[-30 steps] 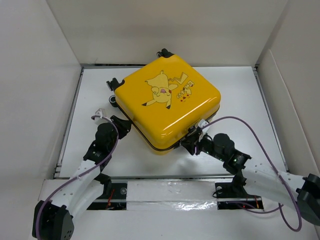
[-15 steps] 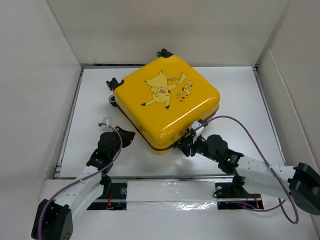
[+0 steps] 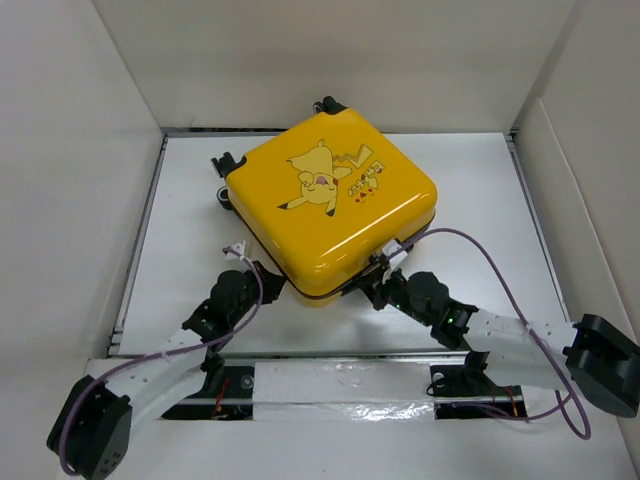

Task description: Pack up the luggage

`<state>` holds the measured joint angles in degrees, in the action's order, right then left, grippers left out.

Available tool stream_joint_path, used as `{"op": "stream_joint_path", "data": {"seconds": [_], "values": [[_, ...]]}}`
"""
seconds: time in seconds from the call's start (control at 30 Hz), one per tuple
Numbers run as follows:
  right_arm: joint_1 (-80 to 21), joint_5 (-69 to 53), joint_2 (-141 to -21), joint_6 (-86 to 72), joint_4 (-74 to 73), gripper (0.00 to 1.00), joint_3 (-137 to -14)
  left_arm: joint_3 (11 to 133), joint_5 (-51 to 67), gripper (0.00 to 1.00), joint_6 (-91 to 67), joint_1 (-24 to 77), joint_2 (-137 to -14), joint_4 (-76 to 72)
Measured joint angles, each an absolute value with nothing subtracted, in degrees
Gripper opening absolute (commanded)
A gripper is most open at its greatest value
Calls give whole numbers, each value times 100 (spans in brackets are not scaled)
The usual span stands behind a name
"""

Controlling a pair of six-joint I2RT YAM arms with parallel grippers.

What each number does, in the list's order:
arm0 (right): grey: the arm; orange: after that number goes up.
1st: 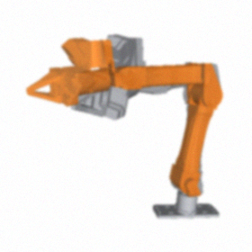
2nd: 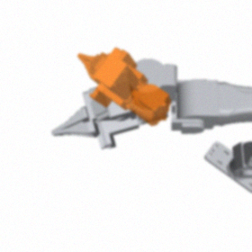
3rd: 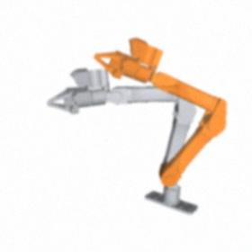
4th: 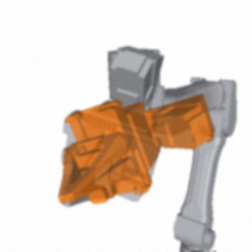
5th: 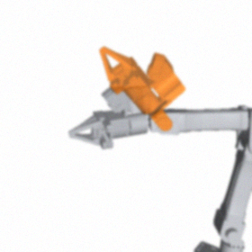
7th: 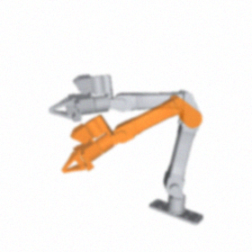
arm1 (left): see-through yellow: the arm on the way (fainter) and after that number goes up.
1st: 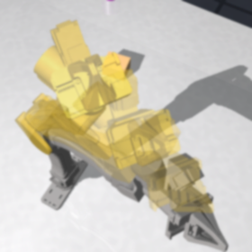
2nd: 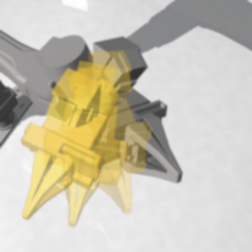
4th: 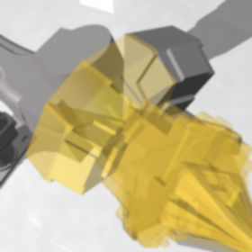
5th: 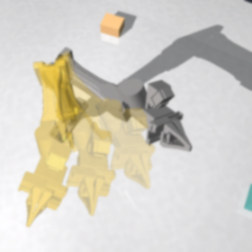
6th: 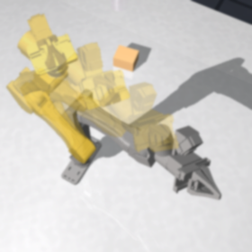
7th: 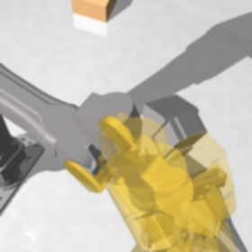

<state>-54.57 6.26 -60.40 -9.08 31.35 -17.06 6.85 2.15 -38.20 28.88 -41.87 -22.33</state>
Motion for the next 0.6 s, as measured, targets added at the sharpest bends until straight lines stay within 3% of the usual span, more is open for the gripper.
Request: {"op": "stream_joint_path", "data": {"seconds": [0.17,0.3,0.47,0.6], "values": [[-5542,843,-5929,-998,3011,0,-1704,816,-395,0,-3804,3874,-5081,-2274],[-5811,1070,-5752,-1035,2788,0,-1710,950,-537,0,-3872,4047,-5470,-2379],[-6814,1382,-6012,-1160,2373,0,-2119,1291,-552,0,-3979,4104,-6049,-2512],[-7603,2473,-6694,-1229,1774,0,-2849,1594,-908,0,-4093,4491,-6563,-2510]]}}
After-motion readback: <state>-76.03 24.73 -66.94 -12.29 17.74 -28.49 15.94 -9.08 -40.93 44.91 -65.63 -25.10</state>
